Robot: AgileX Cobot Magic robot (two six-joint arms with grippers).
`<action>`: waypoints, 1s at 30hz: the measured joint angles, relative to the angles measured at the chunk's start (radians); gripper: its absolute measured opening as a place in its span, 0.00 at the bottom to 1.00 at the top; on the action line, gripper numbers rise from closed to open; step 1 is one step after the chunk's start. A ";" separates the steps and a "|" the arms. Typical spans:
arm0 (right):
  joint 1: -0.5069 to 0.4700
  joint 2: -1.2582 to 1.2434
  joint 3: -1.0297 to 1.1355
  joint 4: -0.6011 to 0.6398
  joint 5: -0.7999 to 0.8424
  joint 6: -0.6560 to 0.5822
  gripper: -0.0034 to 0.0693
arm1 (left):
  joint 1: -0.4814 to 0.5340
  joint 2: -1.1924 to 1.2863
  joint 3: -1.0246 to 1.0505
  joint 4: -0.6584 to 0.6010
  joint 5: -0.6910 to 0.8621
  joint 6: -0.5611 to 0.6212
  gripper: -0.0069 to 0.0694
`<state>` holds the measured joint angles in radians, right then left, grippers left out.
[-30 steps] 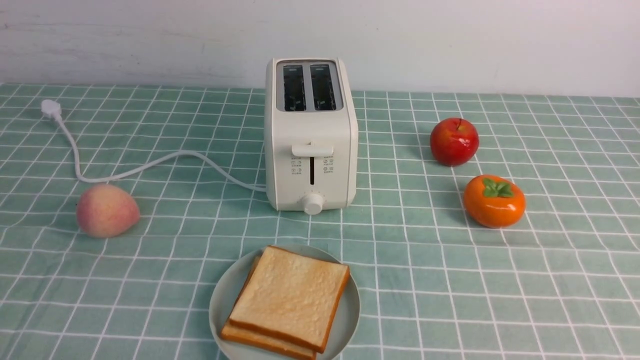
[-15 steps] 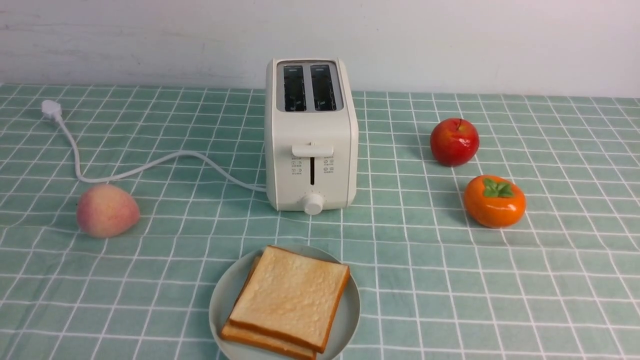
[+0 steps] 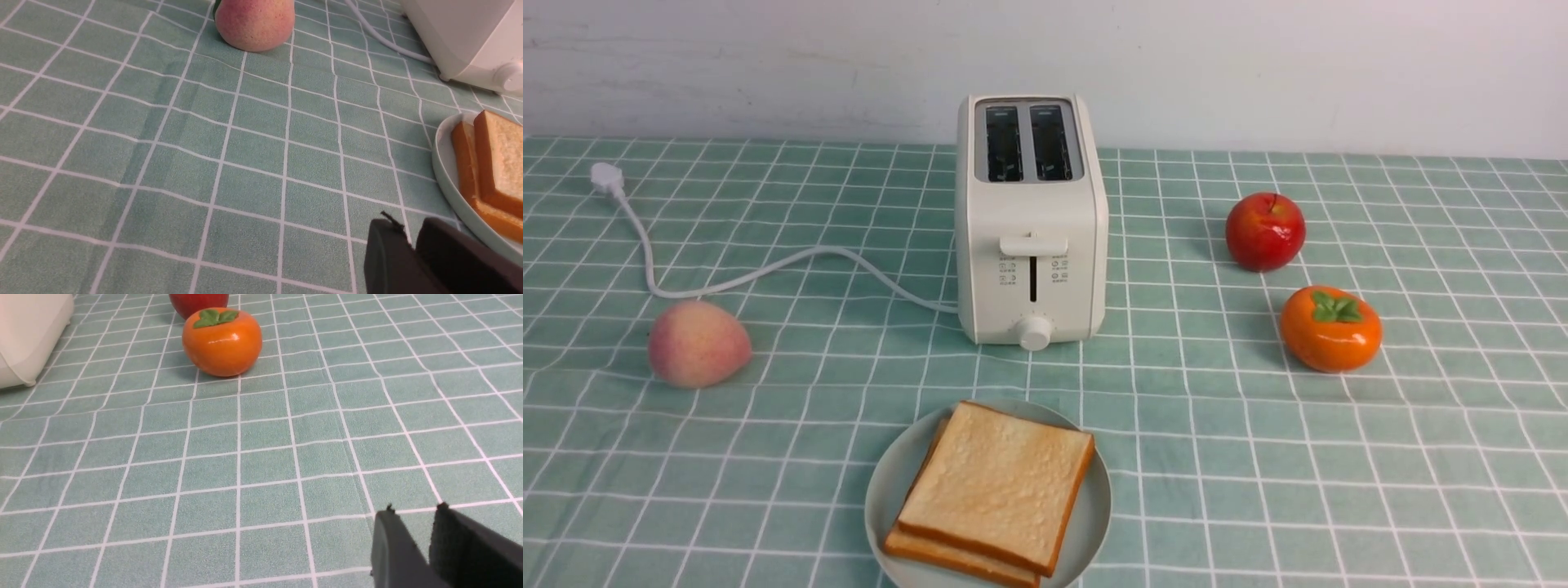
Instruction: Take toasted bread from bread machine on blue coffee table place on plate.
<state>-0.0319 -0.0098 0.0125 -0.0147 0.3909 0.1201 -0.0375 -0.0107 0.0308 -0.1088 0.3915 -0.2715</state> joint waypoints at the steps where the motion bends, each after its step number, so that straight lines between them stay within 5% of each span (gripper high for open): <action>1: 0.000 0.000 0.000 0.000 0.000 0.000 0.26 | 0.000 0.000 0.000 0.000 0.000 0.000 0.22; 30: 0.000 0.000 0.000 0.000 0.000 0.000 0.28 | 0.000 0.000 0.000 0.000 0.000 0.000 0.23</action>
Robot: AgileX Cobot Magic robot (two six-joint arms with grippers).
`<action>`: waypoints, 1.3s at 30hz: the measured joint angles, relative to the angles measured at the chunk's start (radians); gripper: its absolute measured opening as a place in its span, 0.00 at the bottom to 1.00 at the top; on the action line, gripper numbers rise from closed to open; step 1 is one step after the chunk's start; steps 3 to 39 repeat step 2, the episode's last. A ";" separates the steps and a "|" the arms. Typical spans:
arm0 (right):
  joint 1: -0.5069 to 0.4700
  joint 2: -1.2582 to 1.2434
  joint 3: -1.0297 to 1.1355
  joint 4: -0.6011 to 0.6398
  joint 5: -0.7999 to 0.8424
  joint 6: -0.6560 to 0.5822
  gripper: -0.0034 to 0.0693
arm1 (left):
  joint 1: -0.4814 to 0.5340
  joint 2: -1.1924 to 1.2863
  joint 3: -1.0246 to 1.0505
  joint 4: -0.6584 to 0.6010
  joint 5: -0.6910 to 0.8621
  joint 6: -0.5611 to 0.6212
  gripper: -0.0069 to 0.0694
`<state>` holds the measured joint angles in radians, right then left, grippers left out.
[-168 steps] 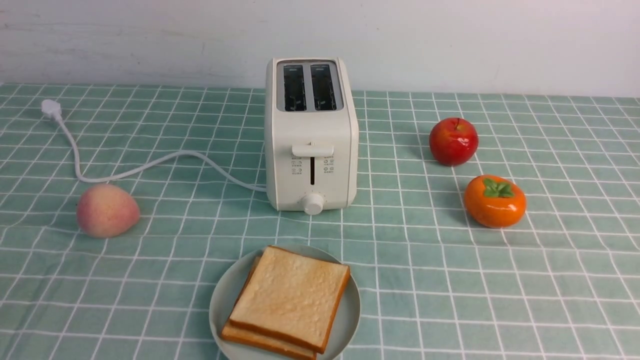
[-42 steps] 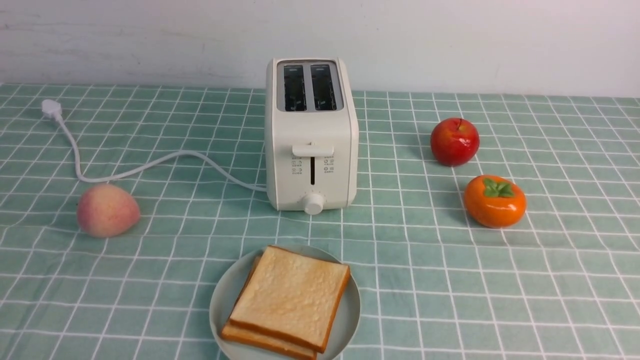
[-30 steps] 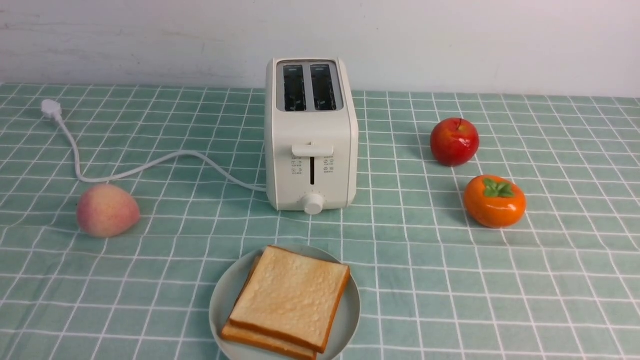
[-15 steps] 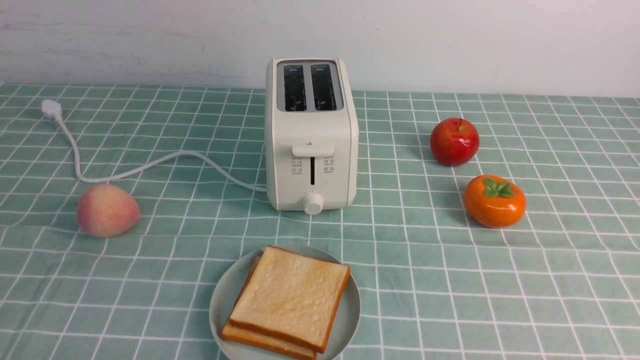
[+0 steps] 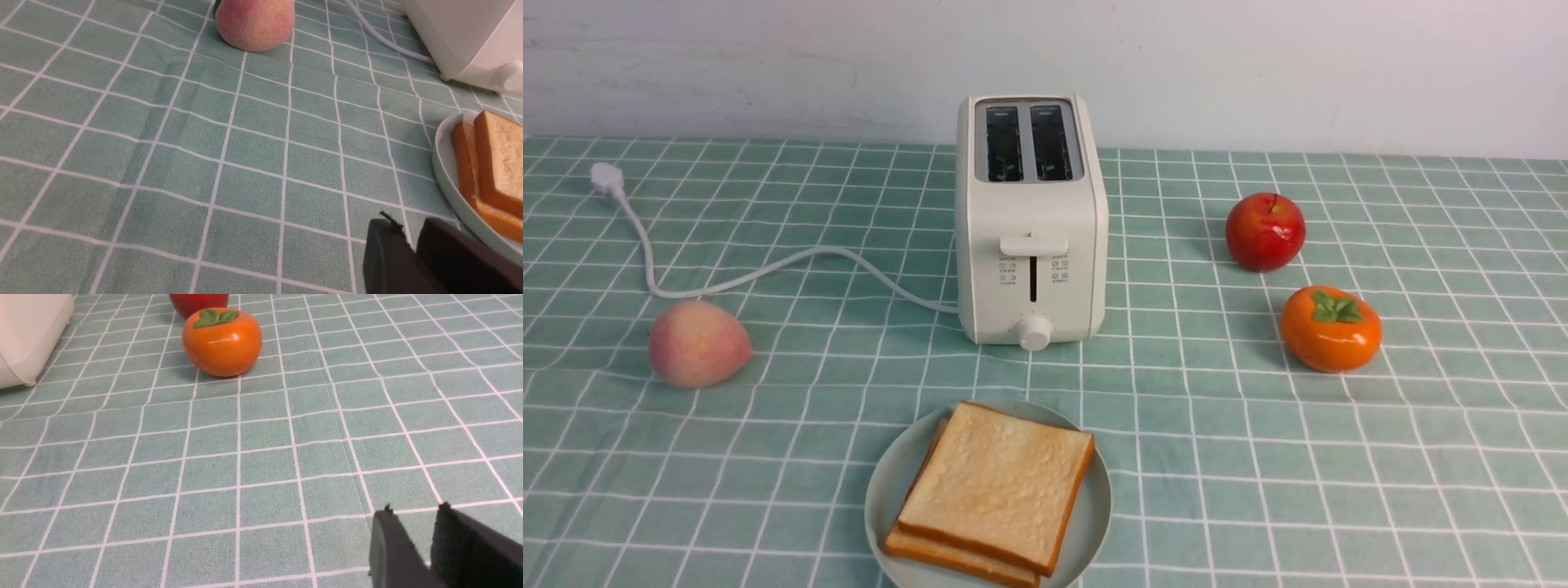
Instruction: Take toasted bread from bread machine on blue coffee table place on plate.
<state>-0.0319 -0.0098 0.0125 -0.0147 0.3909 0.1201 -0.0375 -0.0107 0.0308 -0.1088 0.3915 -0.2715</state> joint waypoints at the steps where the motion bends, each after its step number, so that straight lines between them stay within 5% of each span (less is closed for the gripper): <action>1: 0.000 0.000 0.000 0.000 0.000 0.000 0.28 | 0.000 0.000 0.000 0.000 0.000 0.000 0.23; 39: 0.000 0.000 0.000 0.000 0.000 0.000 0.28 | 0.000 0.000 0.000 0.000 0.000 0.000 0.24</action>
